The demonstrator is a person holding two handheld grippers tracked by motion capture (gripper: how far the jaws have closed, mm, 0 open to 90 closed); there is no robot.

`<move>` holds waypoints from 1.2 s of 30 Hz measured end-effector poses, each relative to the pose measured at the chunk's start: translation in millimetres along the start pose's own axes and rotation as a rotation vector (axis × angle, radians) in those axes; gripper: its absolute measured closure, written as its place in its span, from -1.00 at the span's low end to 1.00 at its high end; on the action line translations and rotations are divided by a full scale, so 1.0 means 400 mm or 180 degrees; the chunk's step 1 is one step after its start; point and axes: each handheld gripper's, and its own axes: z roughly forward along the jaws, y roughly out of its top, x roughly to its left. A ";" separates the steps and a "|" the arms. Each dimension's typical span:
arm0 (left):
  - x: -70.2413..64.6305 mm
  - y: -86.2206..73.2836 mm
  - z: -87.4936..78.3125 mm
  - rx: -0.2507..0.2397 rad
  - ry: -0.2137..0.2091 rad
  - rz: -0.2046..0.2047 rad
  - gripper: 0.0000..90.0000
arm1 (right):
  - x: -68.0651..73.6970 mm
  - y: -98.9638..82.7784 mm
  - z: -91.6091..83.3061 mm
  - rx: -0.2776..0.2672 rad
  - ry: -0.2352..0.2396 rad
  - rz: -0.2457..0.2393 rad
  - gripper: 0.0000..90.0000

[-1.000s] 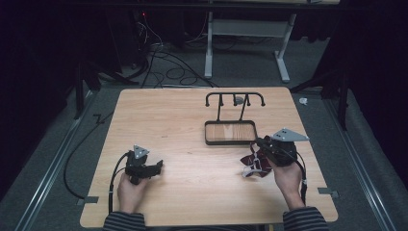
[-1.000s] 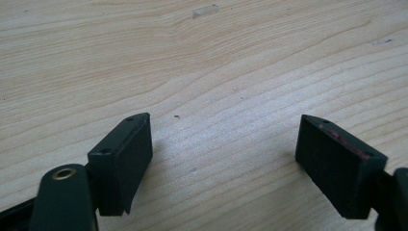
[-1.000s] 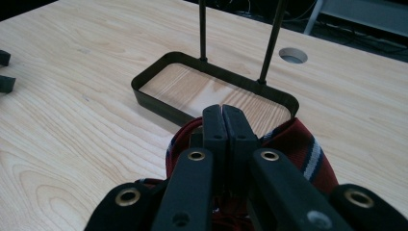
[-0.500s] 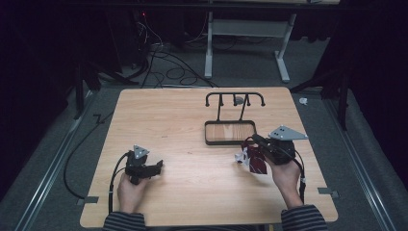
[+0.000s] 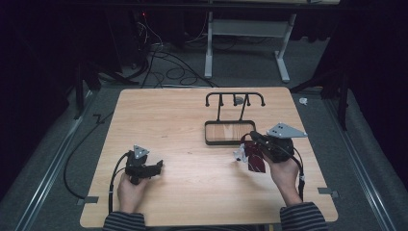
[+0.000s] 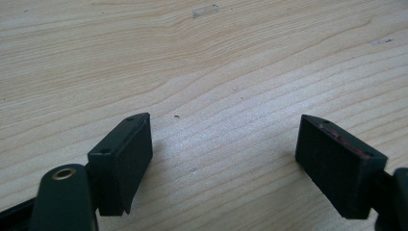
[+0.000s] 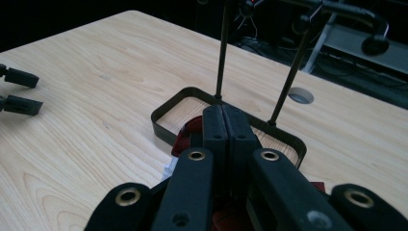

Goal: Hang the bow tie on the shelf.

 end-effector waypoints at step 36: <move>0.000 0.000 0.000 0.0000 0.0001 -0.0006 -0.53 | -0.006 0.061 0.038 -0.0008 0.0144 -0.0006 1.00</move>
